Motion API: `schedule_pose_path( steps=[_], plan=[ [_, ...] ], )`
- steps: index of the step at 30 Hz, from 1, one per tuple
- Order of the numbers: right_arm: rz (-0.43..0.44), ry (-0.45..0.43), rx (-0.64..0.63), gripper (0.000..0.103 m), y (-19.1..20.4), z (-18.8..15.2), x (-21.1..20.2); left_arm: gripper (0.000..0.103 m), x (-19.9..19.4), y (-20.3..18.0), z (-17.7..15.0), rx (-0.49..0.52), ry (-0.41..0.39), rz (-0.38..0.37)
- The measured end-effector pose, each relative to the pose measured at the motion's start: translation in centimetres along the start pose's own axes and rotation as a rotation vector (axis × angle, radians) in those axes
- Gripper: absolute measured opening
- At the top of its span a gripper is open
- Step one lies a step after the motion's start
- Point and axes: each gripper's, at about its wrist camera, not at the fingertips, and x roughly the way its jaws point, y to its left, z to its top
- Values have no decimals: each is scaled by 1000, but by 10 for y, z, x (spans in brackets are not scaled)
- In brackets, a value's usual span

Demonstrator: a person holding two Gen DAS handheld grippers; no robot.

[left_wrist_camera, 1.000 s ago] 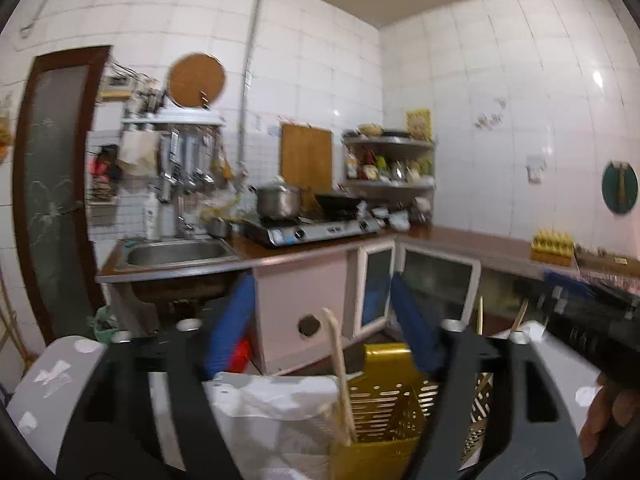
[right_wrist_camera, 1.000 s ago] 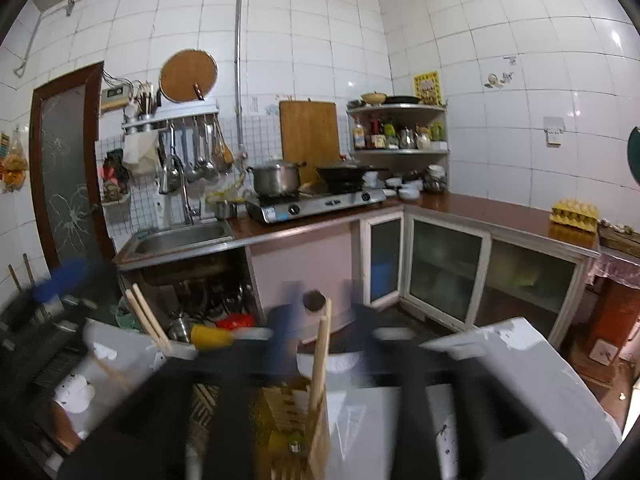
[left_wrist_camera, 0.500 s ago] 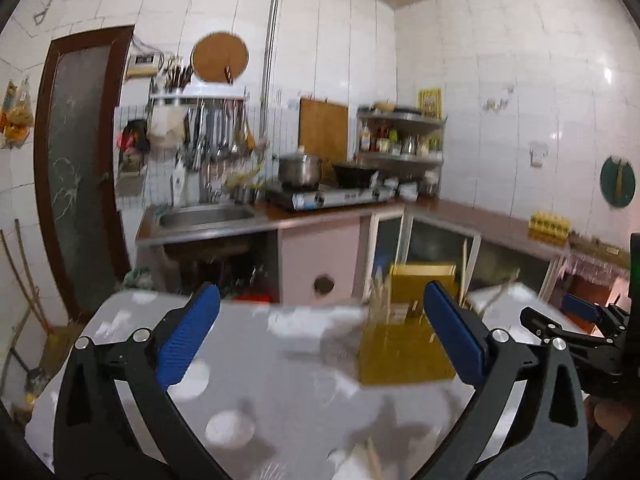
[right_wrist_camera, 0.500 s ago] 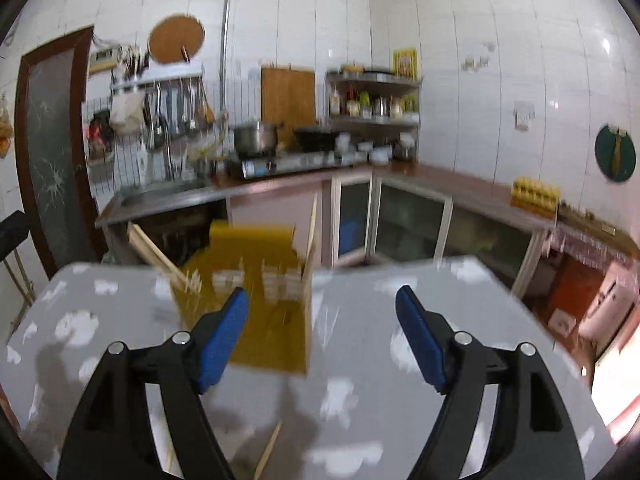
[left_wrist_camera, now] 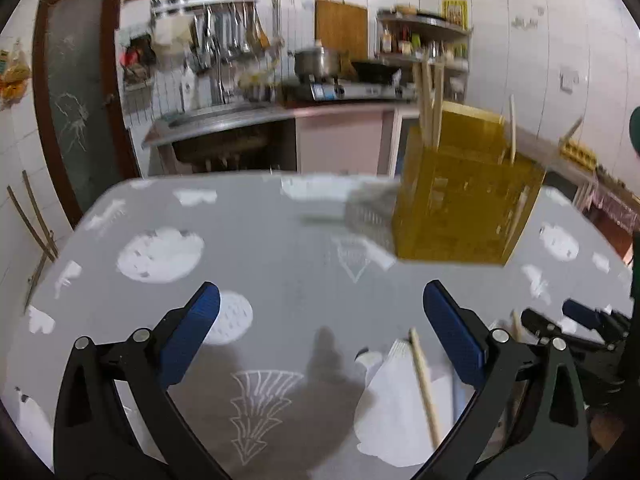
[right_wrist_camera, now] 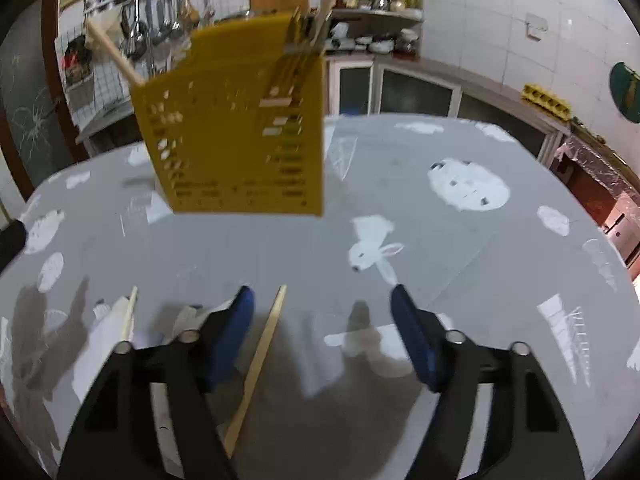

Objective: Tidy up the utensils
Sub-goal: 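Move both open tools back down to the remaining chopsticks, then close the left tool on a chopstick while the right tool grasps another chopstick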

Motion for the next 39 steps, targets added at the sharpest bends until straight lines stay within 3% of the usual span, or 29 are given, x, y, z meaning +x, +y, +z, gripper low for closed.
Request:
schedule_pose_path(
  steps=[6, 8, 12, 16, 26, 32, 36, 39],
  plan=[
    [10, 50, -9, 46, 12, 3, 13, 98, 24, 1, -13, -18, 81, 25],
    [18, 78, -8, 36, 15, 5, 19, 98, 28, -3, -16, -3, 98, 22],
    [19, 85, -10, 31, 19, 6, 23, 98, 35, -12, -21, 30, 137, 12],
    [52, 78, -36, 11, 22, 7, 25, 98, 39, -16, -24, 32, 160, 2],
    [93, 60, -18, 6, -4, 11, 19, 98, 47, -17, -21, -23, 240, -23],
    [104, 62, 2, 6, -16, 9, 20, 89, 51, -40, -22, 41, 266, -9],
    [109, 65, 11, 6, -19, 8, 23, 73, 62, -53, -26, 54, 338, -17],
    [105, 62, 5, 6, -18, 6, 22, 65, 61, -59, -27, 74, 333, -8]
  ],
)
